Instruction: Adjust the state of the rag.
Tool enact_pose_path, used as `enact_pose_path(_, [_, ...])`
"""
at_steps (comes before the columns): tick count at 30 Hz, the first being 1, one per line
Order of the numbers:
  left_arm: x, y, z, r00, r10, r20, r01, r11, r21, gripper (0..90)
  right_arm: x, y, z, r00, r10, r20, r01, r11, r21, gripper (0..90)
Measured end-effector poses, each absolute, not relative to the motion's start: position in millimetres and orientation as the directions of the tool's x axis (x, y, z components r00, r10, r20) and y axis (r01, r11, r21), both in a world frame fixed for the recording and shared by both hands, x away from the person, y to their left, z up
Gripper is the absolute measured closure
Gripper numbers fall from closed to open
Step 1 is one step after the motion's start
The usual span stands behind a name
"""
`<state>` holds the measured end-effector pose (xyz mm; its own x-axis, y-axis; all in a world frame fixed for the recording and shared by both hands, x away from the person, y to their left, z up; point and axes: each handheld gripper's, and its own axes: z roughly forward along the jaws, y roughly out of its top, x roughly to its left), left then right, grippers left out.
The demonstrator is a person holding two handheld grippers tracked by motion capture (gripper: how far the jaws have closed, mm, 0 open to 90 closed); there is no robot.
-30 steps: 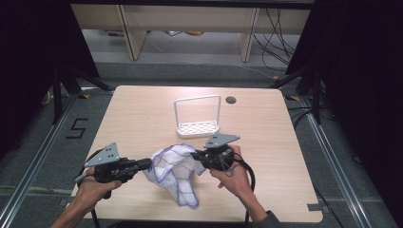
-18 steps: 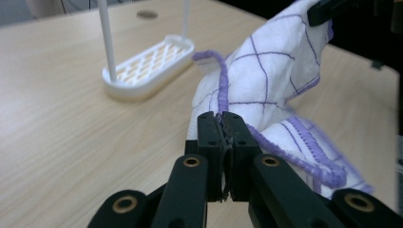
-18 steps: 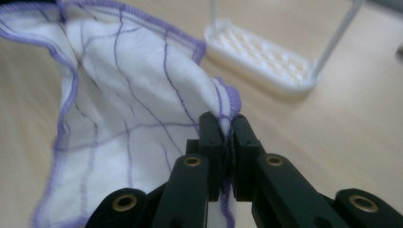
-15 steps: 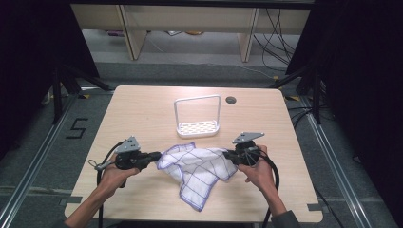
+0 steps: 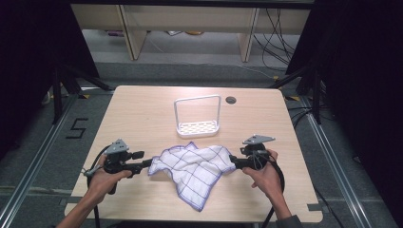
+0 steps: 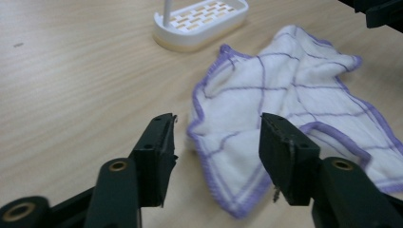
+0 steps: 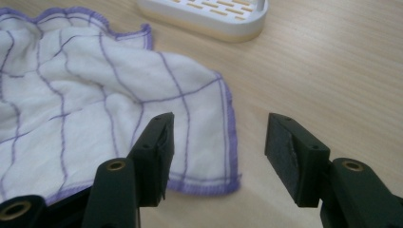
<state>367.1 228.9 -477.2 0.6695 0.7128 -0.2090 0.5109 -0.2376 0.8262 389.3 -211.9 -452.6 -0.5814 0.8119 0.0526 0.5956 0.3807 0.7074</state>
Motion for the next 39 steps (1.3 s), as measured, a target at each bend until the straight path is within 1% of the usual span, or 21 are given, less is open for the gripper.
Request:
enact_pose_path(1, [362.6, 229.0, -478.1, 0.677, 0.71, -0.194, 0.513, -0.266, 0.816, 44.2, 381.7, -211.7, -451.0, -0.568, 0.82, 0.07, 0.614, 0.366, 0.699, 43.6])
enact_pose_path(2, [362.6, 229.0, -478.1, 0.677, 0.71, -0.194, 0.513, -0.266, 0.816, 43.7, 381.7, -211.7, -451.0, -0.568, 0.82, 0.07, 0.614, 0.366, 0.699, 43.6])
enact_pose_path(3, [358.3, 227.1, -480.7, 0.673, 0.716, -0.186, 0.511, -0.268, 0.817, 43.7, 376.5, -211.7, -452.1, -0.576, 0.814, 0.071, 0.61, 0.371, 0.7, 43.3])
enact_pose_path(5, [351.8, 222.6, -489.0, 0.69, 0.706, -0.16, 0.517, -0.327, 0.791, 41.1, 362.8, -206.5, -457.3, -0.607, 0.791, 0.071, 0.6, 0.399, 0.693, 43.5])
enact_pose_path(6, [351.8, 222.6, -489.0, 0.69, 0.706, -0.16, 0.517, -0.327, 0.791, 41.1, 362.8, -206.5, -457.3, -0.607, 0.791, 0.071, 0.6, 0.399, 0.693, 43.5])
enact_pose_path(7, [350.0, 218.3, -495.9, 0.694, 0.699, -0.171, 0.534, -0.34, 0.774, 40.5, 352.3, -197.2, -460.0, -0.628, 0.773, 0.093, 0.604, 0.408, 0.685, 43.6])
enact_pose_path(10, [352.6, 218.1, -497.8, 0.685, 0.708, -0.175, 0.547, -0.34, 0.765, 37.8, 344.2, -187.2, -463.8, -0.653, 0.751, 0.096, 0.581, 0.417, 0.699, 43.6])
enact_pose_path(11, [357.7, 223.1, -496.0, 0.68, 0.717, -0.153, 0.542, -0.352, 0.763, 37.5, 333.3, -174.7, -462.0, -0.688, 0.717, 0.112, 0.577, 0.447, 0.683, 43.5])
enact_pose_path(14, [362.8, 228.3, -493.1, 0.664, 0.733, -0.15, 0.544, -0.335, 0.77, 36.7, 322.5, -160.8, -461.9, -0.712, 0.693, 0.116, 0.551, 0.449, 0.703, 43.4])
enact_pose_path(15, [364.7, 228.8, -493.9, 0.658, 0.735, -0.164, 0.549, -0.319, 0.772, 36.4, 320.1, -157.6, -462.1, -0.732, 0.674, 0.101, 0.525, 0.464, 0.713, 43.4])
enact_pose_path(20, [372.6, 233.7, -501.3, 0.663, 0.734, -0.146, 0.584, -0.386, 0.714, 35.2, 302.7, -139.4, -466.0, -0.756, 0.644, 0.118, 0.52, 0.481, 0.706, 42.8])
enact_pose_path(22, [373.3, 232.2, -506.0, 0.66, 0.737, -0.147, 0.593, -0.391, 0.704, 35.3, 300.1, -134.4, -471.1, -0.773, 0.625, 0.107, 0.504, 0.504, 0.701, 42.8])
enact_pose_path(25, [373.6, 229.7, -508.9, 0.661, 0.736, -0.15, 0.594, -0.391, 0.703, 37.0, 298.0, -130.9, -474.7, -0.778, 0.617, 0.117, 0.516, 0.521, 0.68, 43.0])
enact_pose_path(26, [374.3, 230.0, -509.1, 0.674, 0.725, -0.14, 0.588, -0.412, 0.696, 39.5, 297.6, -128.5, -478.7, -0.785, 0.61, 0.11, 0.505, 0.527, 0.684, 43.3])
enact_pose_path(27, [374.6, 229.0, -509.7, 0.679, 0.722, -0.132, 0.581, -0.42, 0.697, 41.8, 296.7, -127.1, -479.4, -0.784, 0.608, 0.122, 0.518, 0.534, 0.669, 43.7])
enact_pose_path(28, [374.9, 226.2, -511.2, 0.688, 0.714, -0.131, 0.572, -0.422, 0.703, 47.2, 296.3, -124.2, -483.0, -0.787, 0.605, 0.119, 0.515, 0.538, 0.667, 44.1])
enact_pose_path(30, [375.1, 224.3, -512.6, 0.69, 0.712, -0.13, 0.567, -0.42, 0.708, 52.6, 296.3, -120.4, -487.4, -0.803, 0.588, 0.103, 0.496, 0.563, 0.661, 44.2])
enact_pose_path(33, [374.0, 220.2, -514.5, 0.713, 0.693, -0.106, 0.538, -0.443, 0.717, 66.3, 295.1, -115.5, -493.2, -0.805, 0.586, 0.089, 0.495, 0.582, 0.645, 44.4])
enact_pose_path(35, [373.0, 219.0, -514.7, 0.722, 0.684, -0.104, 0.53, -0.449, 0.719, 73.3, 294.8, -112.9, -496.8, -0.812, 0.578, 0.082, 0.488, 0.594, 0.639, 44.6])
enact_pose_path(38, [370.0, 218.2, -513.8, 0.734, 0.673, -0.097, 0.52, -0.463, 0.717, 80.1, 295.6, -108.9, -502.1, -0.823, 0.566, 0.045, 0.462, 0.621, 0.633, 46.3])
enact_pose_path(39, [369.1, 219.1, -513.3, 0.745, 0.661, -0.089, 0.51, -0.48, 0.714, 81.8, 294.4, -107.5, -502.7, -0.821, 0.569, 0.047, 0.469, 0.626, 0.623, 48.5])
